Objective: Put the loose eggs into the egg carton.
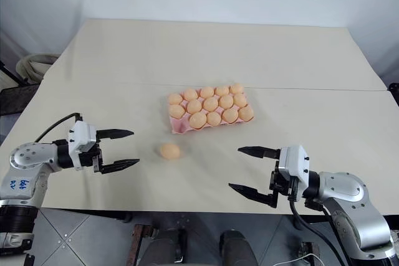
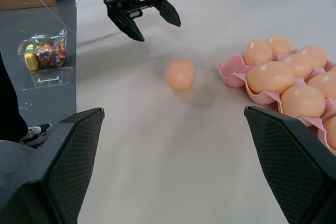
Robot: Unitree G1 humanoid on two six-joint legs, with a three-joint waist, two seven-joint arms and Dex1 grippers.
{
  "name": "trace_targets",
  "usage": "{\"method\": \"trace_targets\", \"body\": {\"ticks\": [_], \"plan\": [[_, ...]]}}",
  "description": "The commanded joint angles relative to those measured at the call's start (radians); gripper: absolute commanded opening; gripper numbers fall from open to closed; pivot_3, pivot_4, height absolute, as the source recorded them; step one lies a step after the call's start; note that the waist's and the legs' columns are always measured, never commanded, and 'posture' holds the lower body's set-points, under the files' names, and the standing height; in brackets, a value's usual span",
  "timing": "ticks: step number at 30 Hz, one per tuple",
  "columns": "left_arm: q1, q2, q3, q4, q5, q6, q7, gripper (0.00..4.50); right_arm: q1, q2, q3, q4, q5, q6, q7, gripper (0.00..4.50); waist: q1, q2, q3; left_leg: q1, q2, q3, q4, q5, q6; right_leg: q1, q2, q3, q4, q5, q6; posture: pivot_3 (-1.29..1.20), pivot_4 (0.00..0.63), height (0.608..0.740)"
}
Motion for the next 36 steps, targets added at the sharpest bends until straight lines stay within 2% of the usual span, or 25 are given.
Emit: {"method": "trace_targets", "body": {"ticks": [1,8,14,15,17,21,24,27,32,36], "plan": [[-0.057,-0.01,-0.067,-0.07,0.022,0.045,0.012,4.48,0.003,-0.02,-0.039,-0.001,0.01,-0.023,0.021,4.5,0.002,0.0,0.0,0.0,0.0,0.0,0.0,0.0,0.0,0.0,0.0,0.0,0.0,0.0,0.0,0.0,0.15,0.74],[-0.201,-0.087,-0.221,-0.015,0.149,0.096,0.088,4.48,0.029,-0.038,-0.071,0.02,-0.001,-0.031,0.029,4.5,-0.001,0.0,0.0,-0.001,-0.001,0.0,0.002,0.0,0.001,0.001,0.001,-0.001,0.002,0.0,0.001,0.0,0.15,0.74],[-0.209,-0.115,-0.271,0.009,0.176,0.104,0.084,4.48,0.06,-0.029,-0.072,-0.023,0.009,-0.02,-0.006,4.5,-0.001,0.0,0.0,0.0,0.0,0.0,0.006,0.001,0.0,0.001,0.003,0.0,0.006,0.0,0.001,0.0,0.15,0.74],[-0.204,-0.114,-0.272,0.009,0.177,0.097,0.083,4.18,0.064,-0.03,-0.073,-0.028,0.01,-0.019,-0.009,4.5,0.0,0.0,0.0,0.001,0.0,0.0,0.006,0.001,0.0,0.001,0.003,0.0,0.007,0.0,0.001,0.0,0.15,0.74],[-0.198,-0.119,-0.265,0.01,0.175,0.101,0.091,3.92,0.069,-0.03,-0.075,-0.032,0.013,-0.017,-0.018,4.5,0.0,0.0,0.0,0.002,0.0,0.0,0.007,0.001,0.0,0.002,0.003,0.0,0.007,0.0,0.001,0.0,0.15,0.74],[-0.193,-0.124,-0.252,0.013,0.173,0.109,0.098,2.65,0.067,-0.031,-0.07,-0.039,0.017,-0.012,-0.031,4.5,0.001,0.0,0.0,0.001,0.0,0.0,0.007,0.001,0.0,0.002,0.003,0.001,0.007,0.001,0.001,0.0,0.15,0.74],[-0.185,-0.126,-0.241,0.006,0.165,0.105,0.103,1.91,0.053,-0.032,-0.064,-0.037,0.019,-0.005,-0.037,4.5,0.001,0.0,0.0,0.001,0.0,-0.001,0.006,0.001,0.0,0.002,0.003,0.0,0.006,0.001,0.001,0.0,0.15,0.74],[-0.179,-0.136,-0.216,-0.009,0.134,0.097,0.106,1.82,0.039,-0.031,-0.056,-0.033,0.018,0.0,-0.04,4.5,0.0,0.0,0.0,0.001,0.0,-0.001,0.006,0.001,0.0,0.002,0.002,0.0,0.005,0.001,0.001,0.0,0.15,0.74],[-0.2,-0.151,-0.052,-0.075,-0.099,0.201,0.077,1.82,0.033,-0.033,-0.051,-0.034,0.019,0.009,-0.04,4.5,0.0,0.0,0.0,0.0,0.0,-0.001,0.006,0.001,0.0,0.001,0.003,-0.001,0.005,0.001,0.001,0.0,0.15,0.74],[-0.283,-0.16,-0.066,0.014,-0.04,0.204,0.138,1.82,0.045,-0.05,-0.089,-0.016,0.024,0.005,-0.026,4.5,0.003,0.0,0.0,0.001,0.0,-0.001,0.006,0.001,0.0,0.002,0.003,-0.001,0.005,0.001,0.001,0.0,0.15,0.74]]}}
